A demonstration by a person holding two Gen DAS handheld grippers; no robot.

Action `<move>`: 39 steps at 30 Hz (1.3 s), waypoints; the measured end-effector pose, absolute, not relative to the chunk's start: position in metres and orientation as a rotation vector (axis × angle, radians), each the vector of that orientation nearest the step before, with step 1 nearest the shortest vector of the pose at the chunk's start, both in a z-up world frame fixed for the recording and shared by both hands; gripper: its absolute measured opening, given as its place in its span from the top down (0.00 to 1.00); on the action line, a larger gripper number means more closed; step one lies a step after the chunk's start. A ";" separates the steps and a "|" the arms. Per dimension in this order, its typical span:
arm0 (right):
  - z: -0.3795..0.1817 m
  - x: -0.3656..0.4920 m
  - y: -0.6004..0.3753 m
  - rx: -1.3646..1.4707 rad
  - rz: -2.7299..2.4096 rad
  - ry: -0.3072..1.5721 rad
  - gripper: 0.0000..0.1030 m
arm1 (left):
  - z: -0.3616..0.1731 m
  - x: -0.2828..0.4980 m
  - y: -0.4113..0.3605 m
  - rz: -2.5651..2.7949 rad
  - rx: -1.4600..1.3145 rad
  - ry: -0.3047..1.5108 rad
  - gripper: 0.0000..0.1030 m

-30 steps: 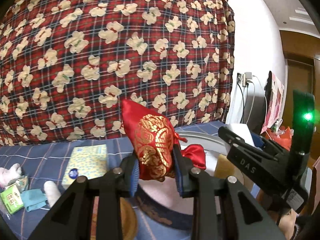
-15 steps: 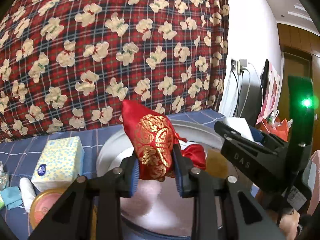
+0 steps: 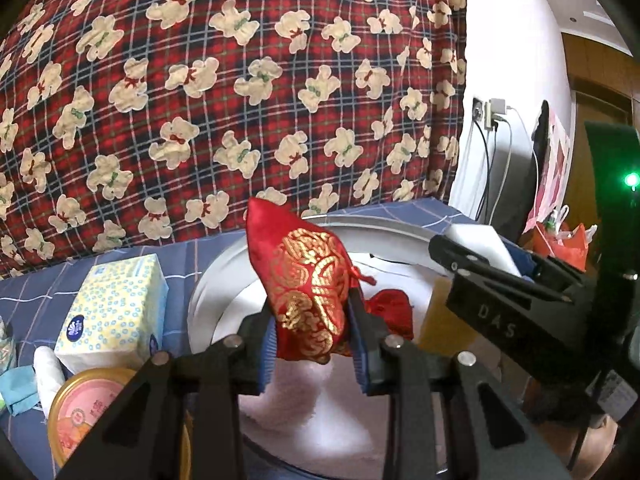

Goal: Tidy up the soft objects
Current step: 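Open both grippers to drop the block and pouch into the tin, then withdraw both grippers from the tin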

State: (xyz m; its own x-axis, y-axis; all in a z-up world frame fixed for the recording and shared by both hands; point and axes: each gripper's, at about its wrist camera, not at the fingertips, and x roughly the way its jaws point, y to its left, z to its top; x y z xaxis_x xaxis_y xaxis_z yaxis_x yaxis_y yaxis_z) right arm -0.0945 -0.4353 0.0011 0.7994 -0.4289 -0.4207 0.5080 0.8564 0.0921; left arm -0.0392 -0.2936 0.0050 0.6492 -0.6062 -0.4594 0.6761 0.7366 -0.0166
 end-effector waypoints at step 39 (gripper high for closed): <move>0.023 -0.150 -0.426 0.257 -0.557 0.095 0.15 | 0.011 -0.059 -0.244 -0.495 0.173 0.267 0.00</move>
